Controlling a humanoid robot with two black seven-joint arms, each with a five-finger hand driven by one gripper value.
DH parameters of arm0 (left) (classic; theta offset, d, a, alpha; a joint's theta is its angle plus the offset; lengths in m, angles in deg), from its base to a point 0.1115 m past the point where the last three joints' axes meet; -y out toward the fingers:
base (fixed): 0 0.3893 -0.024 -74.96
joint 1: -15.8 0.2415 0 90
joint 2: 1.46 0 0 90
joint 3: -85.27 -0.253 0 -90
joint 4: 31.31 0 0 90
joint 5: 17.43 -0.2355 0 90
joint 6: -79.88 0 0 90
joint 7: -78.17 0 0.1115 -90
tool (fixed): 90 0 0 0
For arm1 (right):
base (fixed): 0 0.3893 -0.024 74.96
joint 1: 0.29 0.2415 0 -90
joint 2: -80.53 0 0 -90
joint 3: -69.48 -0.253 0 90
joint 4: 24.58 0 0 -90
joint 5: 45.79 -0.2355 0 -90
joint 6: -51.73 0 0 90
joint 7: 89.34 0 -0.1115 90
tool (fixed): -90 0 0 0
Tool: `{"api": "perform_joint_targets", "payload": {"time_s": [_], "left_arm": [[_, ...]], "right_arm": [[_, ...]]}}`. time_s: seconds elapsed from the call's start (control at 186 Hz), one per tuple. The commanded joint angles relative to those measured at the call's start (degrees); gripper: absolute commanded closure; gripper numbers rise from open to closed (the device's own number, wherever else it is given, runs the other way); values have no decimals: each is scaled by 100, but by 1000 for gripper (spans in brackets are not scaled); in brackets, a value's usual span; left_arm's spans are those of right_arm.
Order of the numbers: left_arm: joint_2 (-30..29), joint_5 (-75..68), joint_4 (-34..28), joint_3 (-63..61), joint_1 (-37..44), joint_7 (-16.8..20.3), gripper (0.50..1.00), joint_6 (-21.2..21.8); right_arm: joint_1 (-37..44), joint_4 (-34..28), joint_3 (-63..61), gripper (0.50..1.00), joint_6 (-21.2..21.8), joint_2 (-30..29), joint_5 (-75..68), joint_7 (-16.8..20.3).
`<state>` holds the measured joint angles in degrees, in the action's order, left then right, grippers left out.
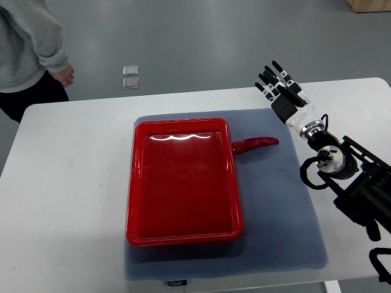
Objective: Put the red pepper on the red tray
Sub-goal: 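Move the right hand toward the red pepper beside the tray, then close the right hand's fingers around the red pepper and lift it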
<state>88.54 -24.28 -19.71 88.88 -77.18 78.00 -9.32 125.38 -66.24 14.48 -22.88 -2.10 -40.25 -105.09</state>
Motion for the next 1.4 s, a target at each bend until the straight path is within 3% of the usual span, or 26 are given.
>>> {"api": "perform_joint_targets", "payload": {"time_s": [0.0,0.354,0.713,0.863,0.869,0.96,1.137,1.282,1.394], "left_arm": [[0,-1,0,-1,-1,0,500,-1],[0,-1,0,-1,-1,0,500,-1],[0,-1,26,-1,-1,-9,500,-1],[0,-10,61,-9,-1,-9,500,-10],[0,-10,61,-9,-1,-9,500,-10],[0,-1,61,-9,-1,-9,500,-10],[0,-10,52,8,-1,-9,500,-10],[0,-10,52,8,-1,-9,500,-10],[0,-1,52,8,-1,-9,500,-10]], "right_arm": [[-8,0,7,585,0,-26,0,-7],[194,-9,191,585,131,150,466,10],[1425,-308,2529,587,571,1380,5405,-69],[1512,-563,2740,587,413,1451,6530,-130],[1504,-658,2766,587,230,1425,6896,-226],[1477,-782,3012,589,-114,1451,7523,-323],[1486,-800,3549,593,-615,1459,7717,-394],[1477,-730,3610,599,-774,1424,7725,-350],[1477,-607,3619,632,-800,1407,7725,-332]]}}
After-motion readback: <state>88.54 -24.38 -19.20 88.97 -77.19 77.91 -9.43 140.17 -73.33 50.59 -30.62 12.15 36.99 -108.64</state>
